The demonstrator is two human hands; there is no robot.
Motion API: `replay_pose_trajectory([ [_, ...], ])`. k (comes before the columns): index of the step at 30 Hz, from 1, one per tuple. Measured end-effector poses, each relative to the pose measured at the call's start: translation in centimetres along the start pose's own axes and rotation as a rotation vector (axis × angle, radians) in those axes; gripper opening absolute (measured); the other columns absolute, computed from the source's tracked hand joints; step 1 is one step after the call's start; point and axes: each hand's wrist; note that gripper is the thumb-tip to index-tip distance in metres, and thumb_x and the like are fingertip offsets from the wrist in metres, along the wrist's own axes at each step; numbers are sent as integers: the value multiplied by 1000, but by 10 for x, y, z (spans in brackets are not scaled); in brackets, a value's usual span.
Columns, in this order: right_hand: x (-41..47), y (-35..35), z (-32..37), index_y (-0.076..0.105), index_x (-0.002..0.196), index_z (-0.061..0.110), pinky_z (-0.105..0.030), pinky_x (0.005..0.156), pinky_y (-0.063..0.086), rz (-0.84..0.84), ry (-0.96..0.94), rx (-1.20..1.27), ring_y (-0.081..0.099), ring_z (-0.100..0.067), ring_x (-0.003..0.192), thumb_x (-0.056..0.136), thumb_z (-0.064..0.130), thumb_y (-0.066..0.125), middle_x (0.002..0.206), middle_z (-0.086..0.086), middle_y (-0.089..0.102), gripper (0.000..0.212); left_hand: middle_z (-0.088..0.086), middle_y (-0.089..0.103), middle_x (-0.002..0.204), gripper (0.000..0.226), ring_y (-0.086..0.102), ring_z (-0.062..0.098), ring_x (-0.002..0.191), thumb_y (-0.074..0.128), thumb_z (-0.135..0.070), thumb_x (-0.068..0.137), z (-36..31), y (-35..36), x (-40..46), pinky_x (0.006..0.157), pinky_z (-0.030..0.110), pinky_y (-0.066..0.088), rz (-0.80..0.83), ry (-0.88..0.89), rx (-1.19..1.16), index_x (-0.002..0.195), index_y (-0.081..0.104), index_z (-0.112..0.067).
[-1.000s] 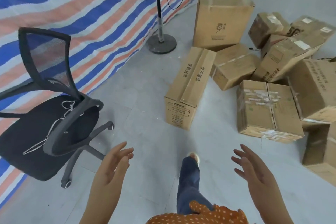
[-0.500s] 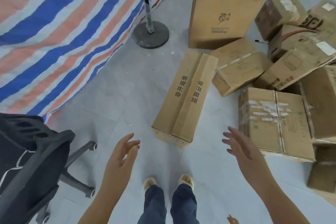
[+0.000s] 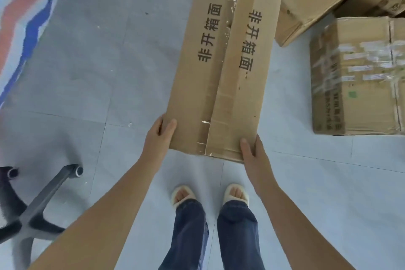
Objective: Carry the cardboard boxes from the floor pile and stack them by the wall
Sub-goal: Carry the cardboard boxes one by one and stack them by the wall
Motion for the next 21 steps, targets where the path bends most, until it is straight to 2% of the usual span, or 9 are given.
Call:
replay_pose_trajectory([
  [2, 4, 3, -7, 29, 148, 35, -26, 99, 40, 30, -32, 69, 50, -9, 124, 94, 51, 45, 137, 15, 49, 58, -21, 67, 112, 21, 61, 2, 109, 59, -36, 92, 8, -4, 6, 90, 24, 46, 29, -10, -85, 112, 60, -40],
  [5, 4, 6, -7, 26, 147, 45, -26, 102, 43, 104, -19, 189, 50, -2, 122, 78, 65, 49, 137, 20, 49, 75, -20, 67, 115, 25, 63, 2, 106, 61, -40, 86, 10, -8, 7, 85, 29, 52, 119, -106, -216, 111, 60, -45],
  [7, 2, 6, -2, 31, 140, 53, -29, 101, 45, 99, -16, 269, 52, 3, 117, 77, 63, 52, 129, 27, 53, 67, -16, 67, 117, 31, 64, 5, 106, 59, -39, 88, 4, -4, 5, 78, 29, 56, 146, -149, -265, 118, 57, -42],
  [9, -1, 0, 13, 35, 134, 55, -29, 94, 49, 57, -30, 316, 56, 5, 112, 83, 56, 53, 117, 34, 57, 54, -13, 66, 120, 36, 64, 7, 107, 58, -37, 90, -10, 1, 0, 83, 34, 55, 139, -159, -285, 125, 55, -37],
  [11, -7, -13, 35, 38, 130, 56, -27, 82, 51, 38, -59, 358, 60, 9, 102, 89, 48, 54, 105, 40, 60, 45, -17, 67, 116, 32, 64, 4, 104, 57, -36, 92, -34, 5, -8, 89, 39, 52, 135, -140, -282, 123, 56, -38],
  [13, -20, -27, 64, 42, 122, 59, -28, 76, 53, 27, -102, 361, 62, 12, 94, 91, 44, 55, 99, 40, 62, 36, -20, 69, 109, 26, 66, 1, 98, 55, -33, 94, -62, 4, -22, 85, 38, 53, 135, -105, -302, 118, 58, -41],
  [17, -57, -51, 123, 47, 112, 60, -37, 72, 59, -8, -169, 303, 67, 2, 83, 97, 36, 52, 94, 34, 66, 29, -17, 70, 108, 27, 68, 4, 95, 53, -31, 95, -118, -6, -68, 76, 38, 58, 156, -64, -335, 118, 58, -42],
  [19, -78, -63, 144, 49, 114, 57, -43, 72, 57, 0, -157, 269, 67, -6, 81, 97, 35, 51, 90, 31, 67, 27, -15, 71, 107, 28, 69, 6, 92, 53, -31, 95, -138, -12, -93, 75, 41, 58, 142, -82, -336, 120, 58, -42],
  [21, -101, -75, 160, 53, 111, 54, -42, 67, 56, 23, -141, 232, 67, -9, 76, 97, 34, 50, 86, 27, 68, 24, -14, 71, 107, 30, 69, 9, 92, 53, -33, 95, -153, -17, -119, 79, 47, 58, 135, -120, -326, 123, 57, -42],
])
Point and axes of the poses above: each hand's wrist, its own x-axis towards the middle knuckle, its own y-axis out of the palm, z = x × y
